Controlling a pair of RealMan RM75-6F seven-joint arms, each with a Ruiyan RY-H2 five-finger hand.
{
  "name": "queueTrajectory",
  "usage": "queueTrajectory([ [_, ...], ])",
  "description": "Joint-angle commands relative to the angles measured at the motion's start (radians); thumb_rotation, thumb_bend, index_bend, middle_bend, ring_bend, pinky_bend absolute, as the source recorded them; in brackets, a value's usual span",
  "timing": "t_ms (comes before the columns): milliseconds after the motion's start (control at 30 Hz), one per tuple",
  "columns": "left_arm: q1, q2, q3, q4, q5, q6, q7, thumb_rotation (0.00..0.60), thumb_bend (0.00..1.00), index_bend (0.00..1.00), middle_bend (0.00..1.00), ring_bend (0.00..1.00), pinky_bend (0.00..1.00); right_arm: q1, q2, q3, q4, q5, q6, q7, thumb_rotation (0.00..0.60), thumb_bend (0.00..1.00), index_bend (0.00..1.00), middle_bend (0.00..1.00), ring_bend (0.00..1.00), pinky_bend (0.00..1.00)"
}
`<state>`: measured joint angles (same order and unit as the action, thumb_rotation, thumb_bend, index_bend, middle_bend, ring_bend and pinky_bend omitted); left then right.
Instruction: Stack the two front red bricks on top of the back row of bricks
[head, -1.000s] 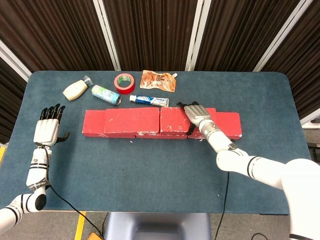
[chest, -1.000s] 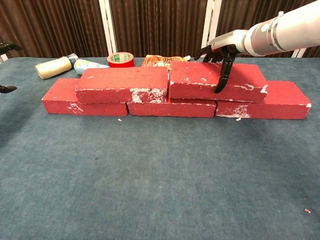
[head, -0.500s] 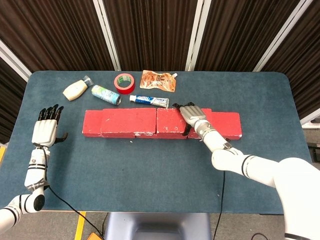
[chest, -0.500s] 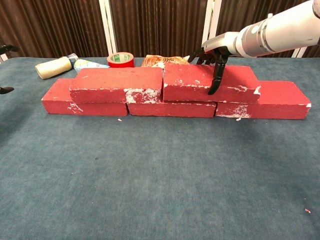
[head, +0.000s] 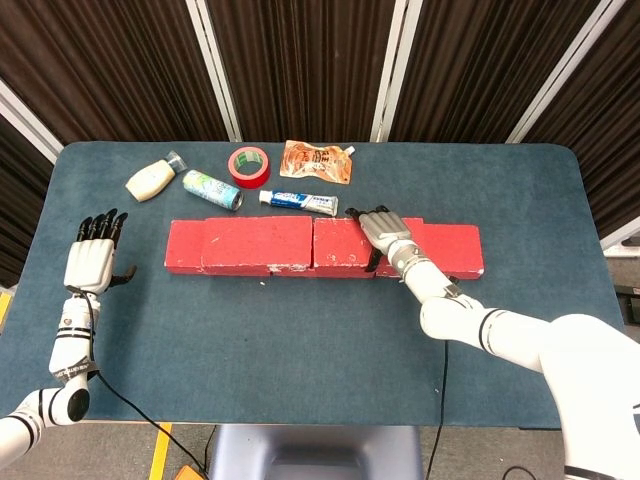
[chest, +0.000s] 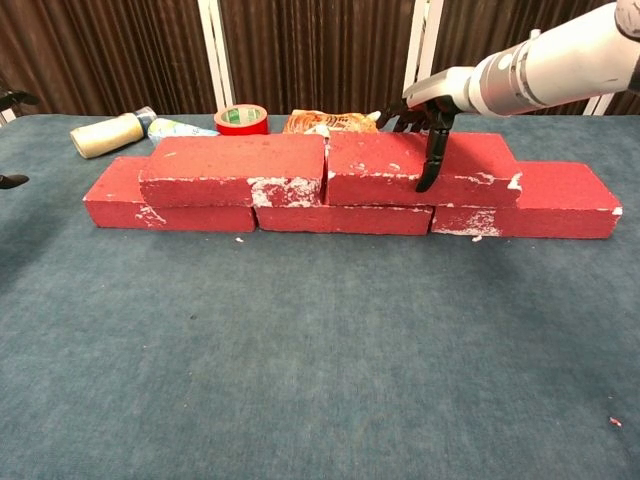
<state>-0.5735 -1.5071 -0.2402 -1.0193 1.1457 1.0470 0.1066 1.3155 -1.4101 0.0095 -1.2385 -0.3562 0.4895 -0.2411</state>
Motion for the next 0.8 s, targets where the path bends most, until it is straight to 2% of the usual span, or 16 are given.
queueTrajectory([
  [33,-0.001,0.0,0.0,0.002,0.001,-0.001,0.0,0.6,0.28,0.0,0.0,0.0,0.0,0.005,-0.002,-0.003,0.005,0.004,-0.002,-0.001,0.6,0.21,0.15,0.32,0.28,0.0],
  [800,-0.005,-0.004,-0.002,0.006,0.001,-0.005,0.007,0.6,0.27,0.0,0.0,0.0,0.0,0.033,-0.015,-0.024,0.028,0.042,-0.011,-0.006,0.6,0.21,0.15,0.32,0.28,0.0],
])
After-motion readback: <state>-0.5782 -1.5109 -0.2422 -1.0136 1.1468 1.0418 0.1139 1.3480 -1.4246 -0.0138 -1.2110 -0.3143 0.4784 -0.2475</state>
